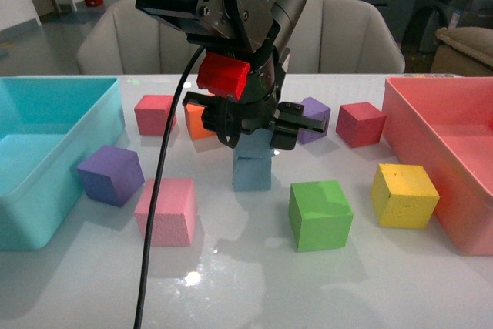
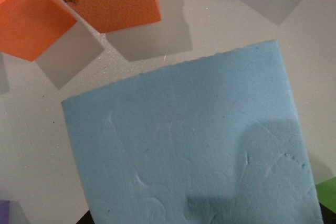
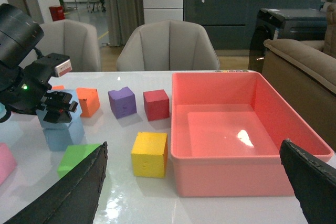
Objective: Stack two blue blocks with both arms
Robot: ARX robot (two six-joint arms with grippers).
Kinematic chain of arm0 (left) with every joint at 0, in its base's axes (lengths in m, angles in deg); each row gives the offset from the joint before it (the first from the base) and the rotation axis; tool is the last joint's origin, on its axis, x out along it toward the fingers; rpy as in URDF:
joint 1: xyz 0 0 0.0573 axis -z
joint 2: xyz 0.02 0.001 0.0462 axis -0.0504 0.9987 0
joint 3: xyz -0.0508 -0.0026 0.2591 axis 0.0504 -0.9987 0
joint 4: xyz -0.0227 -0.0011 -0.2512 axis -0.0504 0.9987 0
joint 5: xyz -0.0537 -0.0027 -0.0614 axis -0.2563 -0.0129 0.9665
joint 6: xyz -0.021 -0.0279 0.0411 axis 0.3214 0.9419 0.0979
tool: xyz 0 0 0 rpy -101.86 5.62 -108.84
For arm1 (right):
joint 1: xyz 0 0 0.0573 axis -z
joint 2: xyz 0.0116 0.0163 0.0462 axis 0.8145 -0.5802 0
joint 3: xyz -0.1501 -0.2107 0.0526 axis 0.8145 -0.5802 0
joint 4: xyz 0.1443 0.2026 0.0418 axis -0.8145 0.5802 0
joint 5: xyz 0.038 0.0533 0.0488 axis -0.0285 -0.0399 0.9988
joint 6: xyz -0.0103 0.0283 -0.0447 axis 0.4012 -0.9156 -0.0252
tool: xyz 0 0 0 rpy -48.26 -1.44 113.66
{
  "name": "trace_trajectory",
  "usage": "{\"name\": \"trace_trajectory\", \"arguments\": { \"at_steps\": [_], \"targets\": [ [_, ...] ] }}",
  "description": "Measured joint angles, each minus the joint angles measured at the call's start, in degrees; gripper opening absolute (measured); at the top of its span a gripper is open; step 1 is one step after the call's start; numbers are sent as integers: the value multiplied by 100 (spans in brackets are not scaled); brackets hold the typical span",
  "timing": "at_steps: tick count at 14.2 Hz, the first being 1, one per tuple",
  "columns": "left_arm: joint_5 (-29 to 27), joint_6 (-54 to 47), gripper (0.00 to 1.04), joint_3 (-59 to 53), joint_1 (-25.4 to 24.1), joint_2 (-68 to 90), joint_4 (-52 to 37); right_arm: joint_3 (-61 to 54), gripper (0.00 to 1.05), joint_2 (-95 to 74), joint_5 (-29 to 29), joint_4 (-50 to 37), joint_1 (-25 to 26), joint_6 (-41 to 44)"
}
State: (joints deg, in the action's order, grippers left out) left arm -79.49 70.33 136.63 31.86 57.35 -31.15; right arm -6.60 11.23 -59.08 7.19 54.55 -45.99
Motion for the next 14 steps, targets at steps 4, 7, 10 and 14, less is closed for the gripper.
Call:
{"name": "trace_trajectory", "arguments": {
  "at_steps": [4,7,10,14],
  "targets": [
    [-9,-11,60,-52,-42,0,-15,0,98,0,-2,0,0,0],
    [35,9,97,-55,-31,-2,-118,0,98,0,-2,0,0,0],
    [105,101,98,-55,-44,-144,-411,0,98,0,-2,0,0,0],
    [525,308,98,-223,-116,-824,-745,0,98,0,-2,0,0,0]
  ]
}}
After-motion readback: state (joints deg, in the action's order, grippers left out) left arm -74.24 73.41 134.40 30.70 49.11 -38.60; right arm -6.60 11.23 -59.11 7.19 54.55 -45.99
